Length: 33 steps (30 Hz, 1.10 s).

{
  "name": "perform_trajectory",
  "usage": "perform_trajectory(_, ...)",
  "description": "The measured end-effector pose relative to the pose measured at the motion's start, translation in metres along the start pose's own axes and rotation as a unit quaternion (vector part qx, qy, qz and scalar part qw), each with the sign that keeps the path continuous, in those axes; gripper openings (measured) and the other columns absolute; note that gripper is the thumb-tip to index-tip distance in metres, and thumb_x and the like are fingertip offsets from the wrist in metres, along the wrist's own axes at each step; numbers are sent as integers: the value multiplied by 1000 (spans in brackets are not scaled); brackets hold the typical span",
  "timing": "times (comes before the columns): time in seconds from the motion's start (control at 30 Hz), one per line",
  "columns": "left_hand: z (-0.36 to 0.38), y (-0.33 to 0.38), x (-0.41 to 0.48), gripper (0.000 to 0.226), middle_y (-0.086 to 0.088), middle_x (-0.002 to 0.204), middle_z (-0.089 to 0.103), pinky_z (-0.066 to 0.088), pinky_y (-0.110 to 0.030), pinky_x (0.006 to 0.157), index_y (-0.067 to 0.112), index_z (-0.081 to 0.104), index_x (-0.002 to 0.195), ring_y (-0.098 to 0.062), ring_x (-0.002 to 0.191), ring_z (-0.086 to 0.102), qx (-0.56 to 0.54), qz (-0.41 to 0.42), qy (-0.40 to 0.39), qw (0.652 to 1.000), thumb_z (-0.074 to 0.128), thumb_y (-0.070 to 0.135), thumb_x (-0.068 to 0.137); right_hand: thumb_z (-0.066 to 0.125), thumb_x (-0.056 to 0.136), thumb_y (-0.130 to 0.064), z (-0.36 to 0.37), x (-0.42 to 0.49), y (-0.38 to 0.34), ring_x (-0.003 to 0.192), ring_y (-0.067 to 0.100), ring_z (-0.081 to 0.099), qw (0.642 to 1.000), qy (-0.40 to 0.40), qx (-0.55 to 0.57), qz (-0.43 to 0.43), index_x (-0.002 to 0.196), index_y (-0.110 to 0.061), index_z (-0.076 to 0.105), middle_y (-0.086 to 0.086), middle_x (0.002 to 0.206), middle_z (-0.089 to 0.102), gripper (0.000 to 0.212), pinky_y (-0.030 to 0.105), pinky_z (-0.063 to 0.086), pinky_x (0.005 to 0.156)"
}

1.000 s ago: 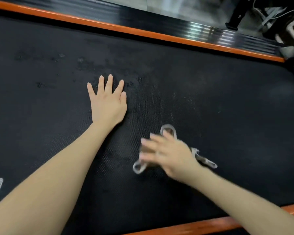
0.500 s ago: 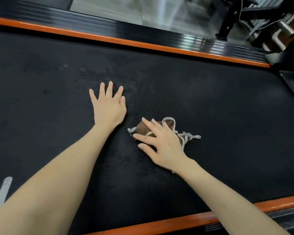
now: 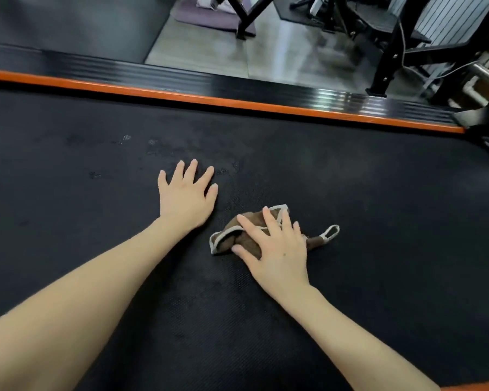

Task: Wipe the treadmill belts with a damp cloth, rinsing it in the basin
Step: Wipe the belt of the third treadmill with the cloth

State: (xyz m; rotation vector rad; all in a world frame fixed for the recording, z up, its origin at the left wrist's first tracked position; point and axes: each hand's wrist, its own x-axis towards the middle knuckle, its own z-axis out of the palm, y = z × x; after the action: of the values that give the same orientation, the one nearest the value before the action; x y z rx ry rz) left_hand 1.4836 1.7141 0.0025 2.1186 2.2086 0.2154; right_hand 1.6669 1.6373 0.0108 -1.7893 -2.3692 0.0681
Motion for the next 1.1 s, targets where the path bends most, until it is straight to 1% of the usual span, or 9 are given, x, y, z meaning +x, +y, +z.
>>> perform_trajectory(0.1, -7, -17, 12, 51, -3, 156, 25, 8, -52, 115, 36, 30, 147, -26, 144, 17, 36, 51, 23, 998, 22, 51, 98, 49, 86, -46, 4, 30, 9, 130, 44, 40, 996, 8, 56, -70, 128, -39, 55, 12, 137, 51, 43, 64, 33, 100)
perform_trajectory(0.2, -8, -35, 35, 57, -1, 160, 10, 0, -59, 113, 44, 13, 148, -27, 147, 2, 70, 43, -24, 996, 11, 60, 94, 50, 94, -39, 6, 82, 14, 143, 32, 18, 996, -26, 59, -55, 135, -44, 44, 2, 151, 35, 42, 57, 13, 112)
perform_trajectory(0.3, -1, -44, 44, 62, 4, 160, -3, -3, -61, 113, 51, 0, 146, -28, 146, -7, 54, 25, -48, 997, 0, 69, 86, 44, 96, -41, 13, 146, 27, 144, 29, 14, 998, -5, 49, -33, 136, -48, 40, -2, 152, 32, 40, 59, 7, 112)
perform_trajectory(0.4, 5, -46, 43, 75, 5, 160, -3, -4, -59, 114, 52, -2, 145, -26, 147, -7, 44, 28, -33, 998, -14, 73, 74, 42, 97, -42, 19, 207, 44, 143, 28, 17, 999, 6, 51, 3, 135, -49, 40, 0, 152, 33, 39, 62, 8, 111)
perform_trajectory(0.6, 10, -45, 44, 74, 5, 160, 0, -4, -60, 113, 52, 0, 145, -27, 147, -6, 37, 30, -11, 999, -14, 70, 74, 39, 97, -45, 19, 279, 53, 133, 35, 30, 995, 24, 26, 89, 137, -40, 41, 5, 141, 45, 40, 58, 21, 109)
perform_trajectory(0.7, 10, -46, 42, 76, 4, 160, 0, -3, -60, 113, 51, 1, 146, -28, 147, -5, 36, 34, -10, 999, -15, 70, 74, 41, 98, -44, 19, 269, 38, 133, 34, 33, 999, 18, 34, 9, 136, -37, 45, 3, 143, 44, 39, 48, 28, 108)
perform_trajectory(0.8, 10, -48, 43, 77, 4, 160, -1, -3, -60, 114, 51, -1, 145, -27, 147, -6, 37, 34, -8, 999, -17, 69, 72, 46, 95, -40, 13, 262, 78, 124, 28, 48, 997, 40, -9, -69, 131, -45, 48, -10, 142, 46, 36, 42, 39, 101)
perform_trajectory(0.93, 11, -46, 44, 76, 3, 160, 1, -3, -60, 113, 51, 2, 145, -28, 147, -5, 33, 33, -2, 999, -14, 70, 73, 45, 96, -36, 9, 277, 125, 120, 31, 51, 989, 100, 13, 110, 128, -36, 54, 1, 131, 57, 33, 39, 39, 98)
perform_trajectory(1.1, 5, -46, 44, 58, 4, 160, 1, -3, -59, 114, 51, 5, 146, -27, 147, -5, 28, 29, -25, 999, 0, 65, 90, 44, 95, -45, 16, 242, 64, 129, 29, 43, 998, 42, 54, 9, 131, -44, 49, -4, 144, 43, 36, 47, 32, 104)
